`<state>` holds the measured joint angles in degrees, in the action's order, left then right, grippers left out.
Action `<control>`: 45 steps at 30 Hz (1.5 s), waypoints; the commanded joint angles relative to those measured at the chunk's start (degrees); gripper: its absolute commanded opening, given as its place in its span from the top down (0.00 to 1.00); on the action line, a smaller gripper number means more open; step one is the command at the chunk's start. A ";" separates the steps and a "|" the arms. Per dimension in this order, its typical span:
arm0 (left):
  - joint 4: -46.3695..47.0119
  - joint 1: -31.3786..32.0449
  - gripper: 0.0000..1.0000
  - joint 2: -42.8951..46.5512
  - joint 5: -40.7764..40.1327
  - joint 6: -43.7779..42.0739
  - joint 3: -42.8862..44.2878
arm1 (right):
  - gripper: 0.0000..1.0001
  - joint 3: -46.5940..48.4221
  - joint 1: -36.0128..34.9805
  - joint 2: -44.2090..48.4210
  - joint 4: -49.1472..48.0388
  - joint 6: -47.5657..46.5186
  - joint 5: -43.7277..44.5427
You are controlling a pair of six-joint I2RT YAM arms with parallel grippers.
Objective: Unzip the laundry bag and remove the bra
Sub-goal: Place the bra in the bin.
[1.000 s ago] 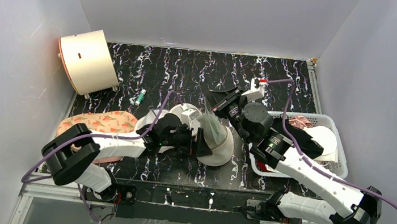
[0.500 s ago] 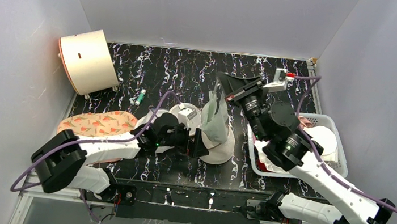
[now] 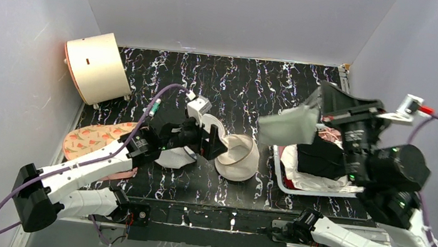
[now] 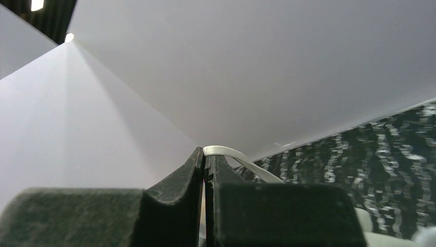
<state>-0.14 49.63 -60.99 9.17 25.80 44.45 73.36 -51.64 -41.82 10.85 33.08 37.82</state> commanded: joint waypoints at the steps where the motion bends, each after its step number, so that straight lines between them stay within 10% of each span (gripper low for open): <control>1: -7.70 0.17 0.02 1.72 -4.80 -5.79 9.57 | 1.00 4.57 0.13 5.37 16.68 -6.94 14.52; 11: -10.95 0.19 0.02 -6.66 -4.90 -16.91 33.39 | 1.00 -8.30 -0.11 16.54 24.95 -3.91 28.23; 24: -8.82 0.18 0.01 -9.82 -2.18 -17.60 35.05 | 1.00 -17.86 0.75 -3.44 15.79 -5.36 44.18; 27: -9.00 0.14 0.02 -9.78 -2.77 -19.04 35.59 | 1.00 -23.18 6.57 -3.78 -2.27 -19.20 37.47; 45: 5.84 0.17 0.02 -5.25 -18.58 -31.39 12.58 | 0.99 -21.05 63.86 -19.52 8.58 0.08 -21.92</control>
<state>-0.58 49.65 -68.47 -3.40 -2.37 60.58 51.00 2.22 -61.21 22.11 28.86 29.54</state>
